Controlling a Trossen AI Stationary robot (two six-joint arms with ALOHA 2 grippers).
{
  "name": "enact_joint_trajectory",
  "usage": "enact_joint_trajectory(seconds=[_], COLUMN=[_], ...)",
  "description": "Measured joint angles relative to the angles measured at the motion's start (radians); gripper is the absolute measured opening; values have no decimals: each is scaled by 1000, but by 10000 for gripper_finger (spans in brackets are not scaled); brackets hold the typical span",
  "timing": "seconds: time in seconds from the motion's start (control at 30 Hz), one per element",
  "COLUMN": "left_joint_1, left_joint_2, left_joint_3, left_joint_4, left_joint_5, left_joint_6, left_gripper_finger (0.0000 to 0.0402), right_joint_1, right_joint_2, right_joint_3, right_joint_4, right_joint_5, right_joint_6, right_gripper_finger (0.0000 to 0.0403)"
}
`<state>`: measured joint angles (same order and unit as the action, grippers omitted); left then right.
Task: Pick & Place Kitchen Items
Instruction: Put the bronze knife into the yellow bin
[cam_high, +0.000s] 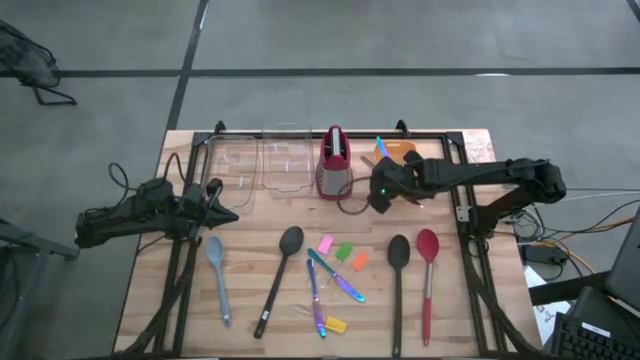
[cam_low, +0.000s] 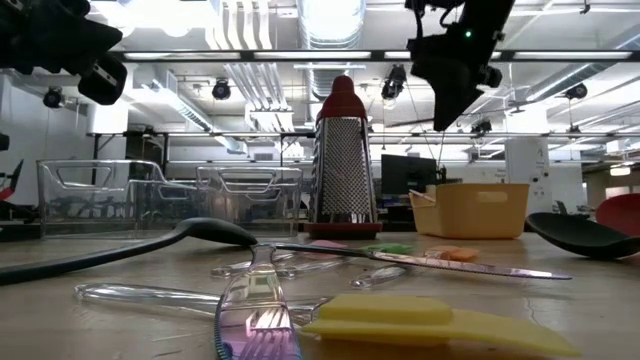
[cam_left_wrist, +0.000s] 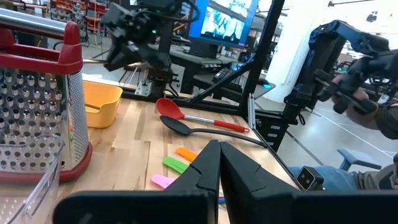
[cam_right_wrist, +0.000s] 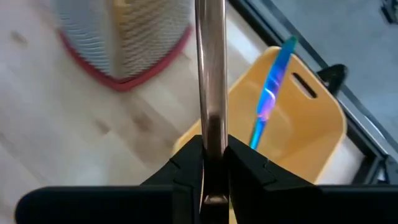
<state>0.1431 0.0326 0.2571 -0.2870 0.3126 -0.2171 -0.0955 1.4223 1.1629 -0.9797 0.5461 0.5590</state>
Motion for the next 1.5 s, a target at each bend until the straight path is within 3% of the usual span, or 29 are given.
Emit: enact_joint_trajectory(seconds=[0.2,0.43,0.67,1.03,1.23,1.5], left_joint_1=[0,0,0,0,0,0], left_joint_2=[0,0,0,0,0,0], left_joint_3=[0,0,0,0,0,0], left_joint_4=[0,0,0,0,0,0], left_joint_5=[0,0,0,0,0,0], left_joint_6=[0,0,0,0,0,0], left_gripper_finger=[12,12,12,12,12,12], right_joint_1=[-50,-56,-56,-63,-126,-244], right_joint_2=[0,0,0,0,0,0], right_joint_3=[-8,-8,-8,-26,-34,-114], right_joint_4=[20,43,43,51,129,161], right_joint_5=[-3,-5,-8,-46,-46,-50], right_joint_6=[-51,-71,-100,-105,-156,-100], right_gripper_finger=[38,56,39,48,41,49])
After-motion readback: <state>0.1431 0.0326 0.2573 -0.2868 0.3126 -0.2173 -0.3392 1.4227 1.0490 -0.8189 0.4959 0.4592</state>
